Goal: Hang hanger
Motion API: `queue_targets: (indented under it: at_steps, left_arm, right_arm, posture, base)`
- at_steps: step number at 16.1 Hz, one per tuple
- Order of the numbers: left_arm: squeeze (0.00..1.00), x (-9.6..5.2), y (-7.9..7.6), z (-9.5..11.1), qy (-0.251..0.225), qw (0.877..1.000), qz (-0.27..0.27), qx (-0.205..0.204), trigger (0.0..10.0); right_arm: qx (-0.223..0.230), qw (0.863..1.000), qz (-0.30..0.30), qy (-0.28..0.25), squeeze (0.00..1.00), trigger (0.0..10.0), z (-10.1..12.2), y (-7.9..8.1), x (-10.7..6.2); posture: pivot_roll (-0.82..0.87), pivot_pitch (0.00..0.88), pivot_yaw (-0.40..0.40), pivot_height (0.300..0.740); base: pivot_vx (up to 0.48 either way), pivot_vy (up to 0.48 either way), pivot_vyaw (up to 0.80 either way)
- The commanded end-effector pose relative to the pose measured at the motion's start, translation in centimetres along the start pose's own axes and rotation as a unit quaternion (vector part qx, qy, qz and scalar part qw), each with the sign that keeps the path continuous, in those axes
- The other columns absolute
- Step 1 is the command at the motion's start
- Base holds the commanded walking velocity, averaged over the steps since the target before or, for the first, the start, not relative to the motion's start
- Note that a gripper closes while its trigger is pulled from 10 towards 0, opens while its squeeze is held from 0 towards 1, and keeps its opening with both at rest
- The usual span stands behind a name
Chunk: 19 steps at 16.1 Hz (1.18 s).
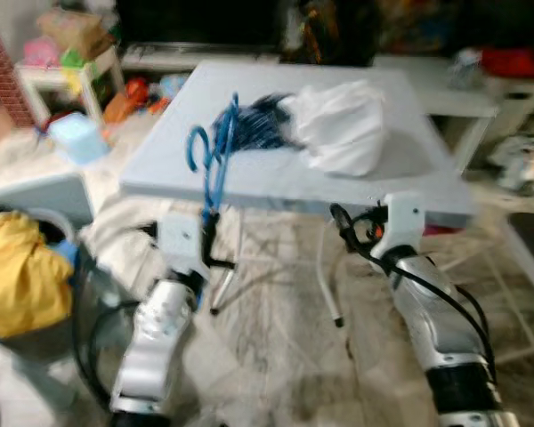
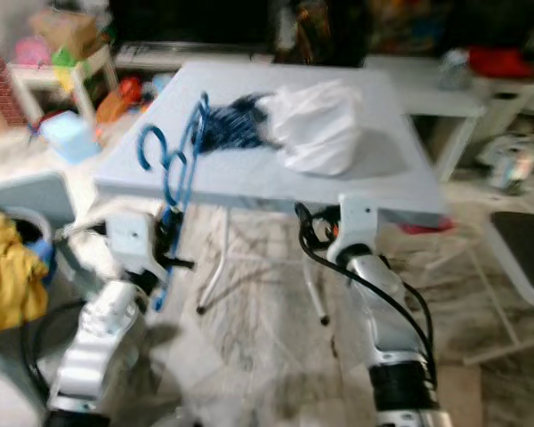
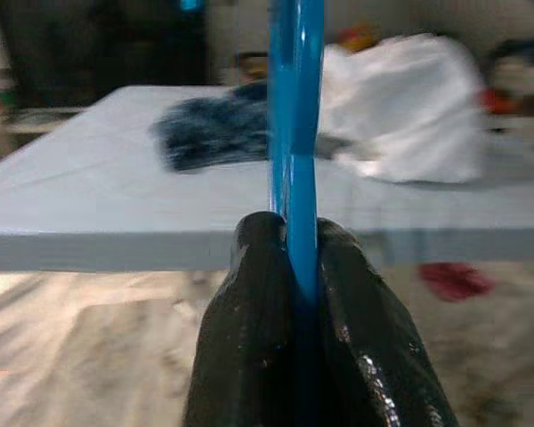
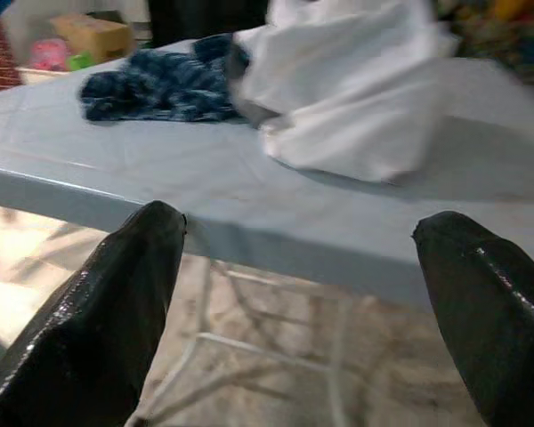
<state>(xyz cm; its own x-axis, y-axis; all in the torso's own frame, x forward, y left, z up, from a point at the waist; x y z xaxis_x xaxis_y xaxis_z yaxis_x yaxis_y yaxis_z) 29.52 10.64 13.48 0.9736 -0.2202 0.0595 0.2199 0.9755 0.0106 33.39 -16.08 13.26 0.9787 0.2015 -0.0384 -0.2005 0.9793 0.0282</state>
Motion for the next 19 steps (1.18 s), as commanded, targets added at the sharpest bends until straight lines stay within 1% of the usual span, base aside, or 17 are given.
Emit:
queue_targets:
  at_steps: [1, 4, 7, 8, 9, 11, 14, 16, 18, 19]
  left_arm:
    - [0.00, -0.1, 0.5, 0.0, 0.001, 1.000, 0.006, 0.009, 10.0]
    - [0.00, -0.1, 0.5, 0.0, 0.002, 1.000, 0.005, 0.008, 10.0]
    - [0.00, -0.2, 0.3, -0.4, 0.012, 1.000, 0.001, 0.009, 10.0]
    - [0.00, -0.4, 0.3, -0.9, 0.025, 1.000, -0.005, 0.008, 10.0]
    - [0.00, -0.4, 0.2, -1.1, 0.029, 1.000, -0.007, 0.007, 10.0]
    - [0.00, -0.4, -0.1, -1.6, 0.044, 0.999, -0.026, 0.006, 10.0]
    - [0.00, -0.2, -0.1, -1.4, 0.042, 0.998, -0.035, 0.013, 10.0]
    - [0.00, -0.1, 0.3, -1.3, 0.041, 0.999, -0.031, 0.012, 10.0]
    - [0.00, -0.3, 0.2, -1.4, 0.042, 0.998, -0.035, 0.011, 10.0]
    - [0.00, -0.4, 0.1, -1.7, 0.054, 0.997, -0.048, 0.008, 10.0]
  right_arm:
    - [0.004, 1.000, 0.011, 0.000, 0.00, 10.0, 0.1, 0.6, 0.2]
    - [-0.001, 1.000, 0.011, 0.001, 0.00, 10.0, 0.0, 0.6, 0.1]
    - [-0.017, 1.000, 0.023, 0.007, 0.00, 10.0, -0.2, 0.4, -0.2]
    - [-0.028, 0.999, 0.027, 0.013, 0.00, 10.0, -0.4, 0.0, -0.5]
    - [-0.029, 0.999, 0.029, 0.014, 0.00, 10.0, -0.4, -0.1, -0.5]
    - [-0.035, 0.999, 0.032, 0.016, 0.00, 10.0, -0.2, -0.5, -0.5]
    - [-0.039, 0.998, 0.038, 0.013, 0.00, 10.0, 0.0, -0.3, -0.2]
    - [-0.039, 0.998, 0.043, 0.016, 0.00, 10.0, -0.4, 0.1, -0.4]
    - [-0.041, 0.998, 0.050, 0.019, 0.00, 10.0, -0.7, 0.4, -0.6]
    - [-0.056, 0.997, 0.059, 0.019, 0.00, 10.0, -0.6, 0.4, -0.7]
  posture:
    - [-0.07, 0.000, -0.035, 0.740]
    - [-0.07, 0.000, -0.034, 0.740]
    - [-0.07, 0.000, -0.033, 0.740]
    - [-0.08, 0.000, -0.034, 0.740]
    - [-0.08, 0.000, -0.034, 0.740]
    - [-0.08, 0.000, -0.035, 0.740]
    - [-0.08, 0.000, -0.036, 0.740]
    - [-0.09, 0.000, -0.033, 0.740]
    - [-0.09, 0.000, -0.033, 0.740]
    - [-0.09, 0.000, -0.031, 0.740]
  base:
    - [-0.379, 0.000, 0.00]
    - [-0.375, 0.000, 0.00]
    - [0.000, 0.000, 0.00]
    - [0.000, 0.000, 0.00]
    - [0.000, 0.000, 0.00]
    - [0.000, 0.000, 0.00]
    - [0.000, 0.000, 0.00]
    - [0.000, 0.000, 0.00]
    - [0.000, 0.000, 0.00]
    - [0.000, 0.000, 0.00]
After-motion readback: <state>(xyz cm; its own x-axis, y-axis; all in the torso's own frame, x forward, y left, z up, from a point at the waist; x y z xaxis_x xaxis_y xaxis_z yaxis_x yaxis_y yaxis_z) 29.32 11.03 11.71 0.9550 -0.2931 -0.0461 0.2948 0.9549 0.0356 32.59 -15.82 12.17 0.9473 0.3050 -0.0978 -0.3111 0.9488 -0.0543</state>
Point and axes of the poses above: a point about 5 cm out from each wrist's last joint towards the gripper, its own x axis pointing out of the wrist towards the gripper, its own z axis along the axis of the wrist's last joint, y = z × x, the point moved 1 cm from there along x, pointing out of the wrist towards the gripper, and after that the axes turned 2 degrees about x, right-handed, at the moved point
